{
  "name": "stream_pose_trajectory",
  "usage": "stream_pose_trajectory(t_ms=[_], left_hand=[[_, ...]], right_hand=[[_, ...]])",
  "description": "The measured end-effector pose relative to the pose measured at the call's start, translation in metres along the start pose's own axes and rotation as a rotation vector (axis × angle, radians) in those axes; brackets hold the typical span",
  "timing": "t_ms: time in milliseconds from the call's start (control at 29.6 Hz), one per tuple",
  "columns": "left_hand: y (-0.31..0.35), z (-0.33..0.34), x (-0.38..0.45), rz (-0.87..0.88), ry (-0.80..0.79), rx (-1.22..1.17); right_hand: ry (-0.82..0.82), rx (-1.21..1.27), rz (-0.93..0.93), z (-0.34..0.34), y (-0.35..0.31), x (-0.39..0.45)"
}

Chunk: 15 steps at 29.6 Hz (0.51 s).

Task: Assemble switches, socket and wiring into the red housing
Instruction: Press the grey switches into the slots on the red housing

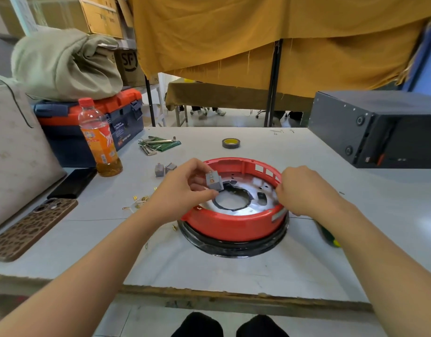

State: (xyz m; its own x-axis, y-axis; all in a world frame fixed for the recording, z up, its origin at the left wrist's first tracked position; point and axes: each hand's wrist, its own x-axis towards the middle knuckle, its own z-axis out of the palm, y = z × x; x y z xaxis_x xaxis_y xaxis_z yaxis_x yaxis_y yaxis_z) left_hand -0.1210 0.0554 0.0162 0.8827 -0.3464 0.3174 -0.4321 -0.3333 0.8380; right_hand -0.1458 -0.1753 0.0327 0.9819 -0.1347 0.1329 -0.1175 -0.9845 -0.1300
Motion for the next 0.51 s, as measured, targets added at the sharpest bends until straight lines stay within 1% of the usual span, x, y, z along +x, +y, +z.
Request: stream_pose_trajectory(t_ms=[68,135,203,236,304,405,507], left_hand=[[0.001,0.006,-0.005,0.019,0.014,0.033],[0.001,0.012,-0.011,0.046,0.034,0.062],[0.0,0.016,-0.015,0.069,0.053,0.1],[0.0,0.017,-0.016,0.074,0.06,0.105],[0.002,0.016,-0.016,0.054,0.067,0.015],[0.005,0.009,-0.015,0.022,0.118,-0.205],[0.0,-0.004,-0.014,-0.012,0.198,-0.265]], right_hand=[[0.023,-0.038,-0.051,-0.004,0.003,-0.007],[0.016,-0.082,-0.166,-0.005,0.011,-0.013],[-0.074,-0.139,-0.335,-0.004,0.02,-0.016],[-0.122,-0.133,-0.38,-0.003,0.023,-0.017],[-0.146,-0.103,-0.4,-0.004,0.024,-0.021],[-0.104,-0.115,-0.375,-0.007,0.032,-0.023],[-0.075,-0.136,-0.371,-0.015,0.043,-0.025]])
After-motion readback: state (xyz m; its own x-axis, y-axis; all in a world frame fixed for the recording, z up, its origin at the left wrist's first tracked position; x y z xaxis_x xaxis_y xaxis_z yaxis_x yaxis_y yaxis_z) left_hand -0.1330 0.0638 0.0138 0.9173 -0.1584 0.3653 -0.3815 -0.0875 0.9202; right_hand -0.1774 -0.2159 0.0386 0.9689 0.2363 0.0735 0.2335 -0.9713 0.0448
